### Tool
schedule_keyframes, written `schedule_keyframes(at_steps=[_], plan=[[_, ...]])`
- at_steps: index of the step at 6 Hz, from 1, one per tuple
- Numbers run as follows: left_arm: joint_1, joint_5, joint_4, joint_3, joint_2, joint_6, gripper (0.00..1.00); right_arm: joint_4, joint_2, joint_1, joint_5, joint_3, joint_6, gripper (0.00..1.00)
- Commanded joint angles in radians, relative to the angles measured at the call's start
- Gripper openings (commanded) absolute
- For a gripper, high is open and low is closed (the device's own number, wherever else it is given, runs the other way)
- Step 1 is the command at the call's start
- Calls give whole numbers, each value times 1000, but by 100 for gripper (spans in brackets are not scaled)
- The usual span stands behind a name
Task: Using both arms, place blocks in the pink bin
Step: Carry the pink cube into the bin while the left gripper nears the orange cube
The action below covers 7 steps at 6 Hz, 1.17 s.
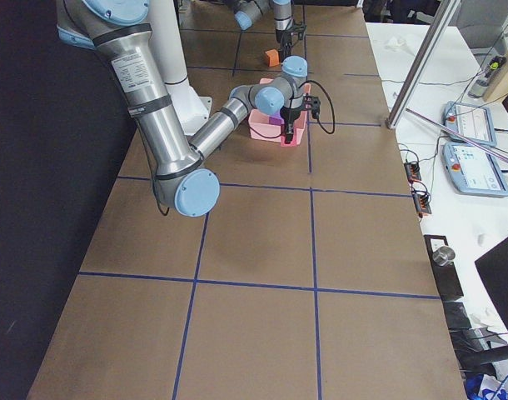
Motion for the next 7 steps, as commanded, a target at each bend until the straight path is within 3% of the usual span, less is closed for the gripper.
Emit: schedule_keyframes(at_steps=[1, 2, 3, 4, 5, 7], plan=[[-105, -100, -21, -22, 128, 212, 100, -36, 122, -70, -9, -9, 248, 31], [-135, -134, -108, -22, 215, 247, 100, -38, 168, -157, -85, -21, 394, 33], [-138, -139, -233, -22, 316, 246, 100, -38, 178, -258, -194, -30, 483, 45], [-138, -139, -271, -22, 358, 235, 100, -86, 169, -292, -225, -26, 490, 99], [-138, -138, -271, -21, 380, 177, 100, -129, 164, -293, -227, -5, 476, 100], [-133, -133, -271, -1, 386, -179, 100, -191, 135, -274, -217, 73, 328, 100]])
